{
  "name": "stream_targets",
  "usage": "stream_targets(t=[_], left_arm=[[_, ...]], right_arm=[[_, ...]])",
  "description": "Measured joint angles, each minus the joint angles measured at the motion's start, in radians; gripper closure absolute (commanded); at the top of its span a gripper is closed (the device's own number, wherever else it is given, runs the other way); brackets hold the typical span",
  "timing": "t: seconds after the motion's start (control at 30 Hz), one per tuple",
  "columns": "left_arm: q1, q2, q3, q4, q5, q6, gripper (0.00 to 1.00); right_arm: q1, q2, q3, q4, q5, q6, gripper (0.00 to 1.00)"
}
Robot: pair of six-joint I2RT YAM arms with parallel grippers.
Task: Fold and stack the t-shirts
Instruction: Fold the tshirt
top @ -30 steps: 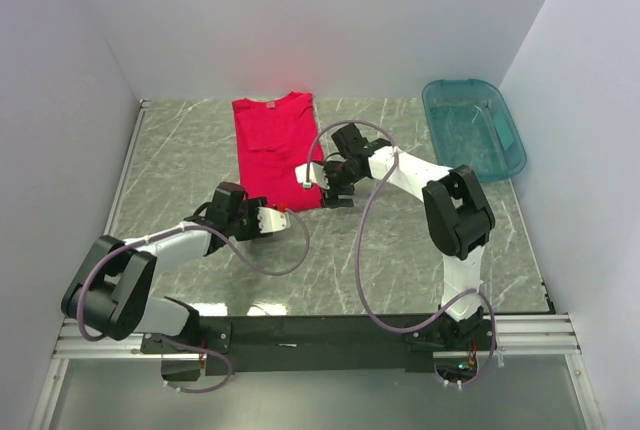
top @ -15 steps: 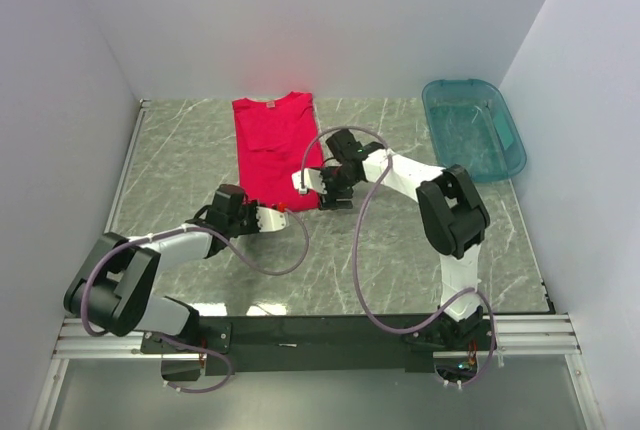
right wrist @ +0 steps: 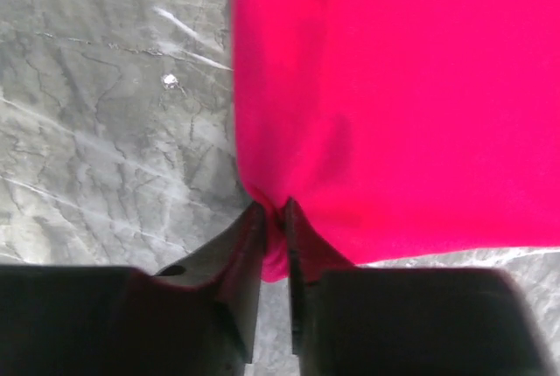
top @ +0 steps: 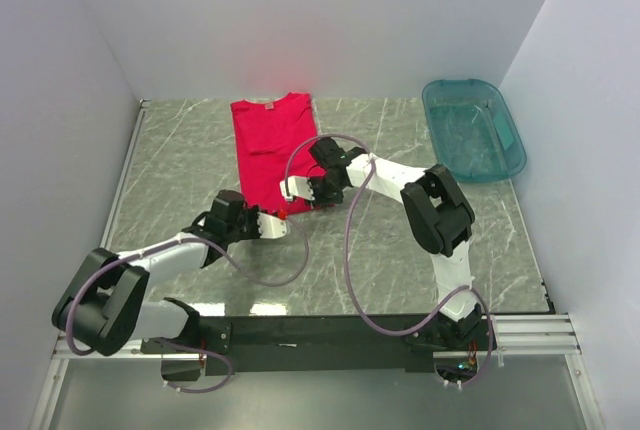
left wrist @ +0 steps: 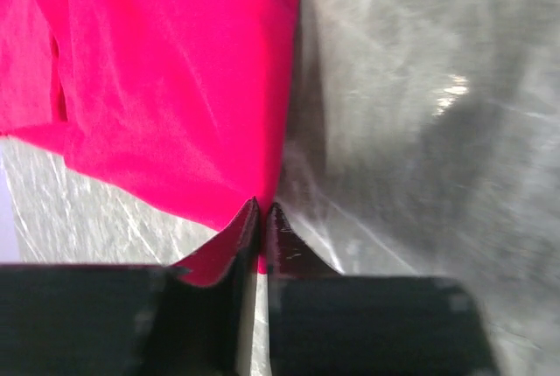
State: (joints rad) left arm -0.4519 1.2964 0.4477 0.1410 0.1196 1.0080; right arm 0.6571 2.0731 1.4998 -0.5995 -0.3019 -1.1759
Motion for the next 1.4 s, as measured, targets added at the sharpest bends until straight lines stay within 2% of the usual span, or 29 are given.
stream_targets(t=[0.03, 0.2, 0.37, 0.7, 0.83, 0.93, 1.1, 1.23, 1.4], left_arm=[[-0.006, -0.011, -0.006, -0.006, 0.003, -0.001, 1.0], [-0.07, -0.091, -0.047, -0.043, 0.024, 0.001, 1.0], [-0.186, -0.2, -0.059, -0.175, 0.047, -0.004, 1.0], [-0.555, -0.396, -0.037, -0.525, 0.129, -0.142, 1.0], [-0.61, -0.451, -0.01, -0.568, 0.128, -0.192, 1.0], [-0.557, -0.419, 0.014, -0.56, 0.117, -0.185, 1.0], [-0.288, -0.255, 0.108, -0.485, 0.128, -0.126, 1.0], [-0.13, -0.146, 0.193, -0.403, 0.149, -0.087, 1.0], [-0.029, 0.052, 0.341, -0.272, 0.149, -0.064, 1.0]], right_arm=[[0.0, 0.0, 0.0, 0.0, 0.002, 0.005, 1.0], [0.0, -0.046, -0.069, 0.024, -0.007, 0.015, 1.0], [0.0, -0.162, -0.181, -0.085, -0.073, -0.027, 1.0], [0.02, -0.602, -0.51, -0.345, -0.279, -0.105, 1.0], [0.027, -0.666, -0.542, -0.393, -0.301, -0.084, 1.0], [0.02, -0.645, -0.513, -0.399, -0.289, -0.055, 1.0], [-0.051, -0.519, -0.325, -0.391, -0.25, 0.012, 1.0], [-0.119, -0.389, -0.128, -0.349, -0.207, 0.081, 1.0], [-0.146, -0.204, 0.094, -0.273, -0.135, 0.186, 1.0]])
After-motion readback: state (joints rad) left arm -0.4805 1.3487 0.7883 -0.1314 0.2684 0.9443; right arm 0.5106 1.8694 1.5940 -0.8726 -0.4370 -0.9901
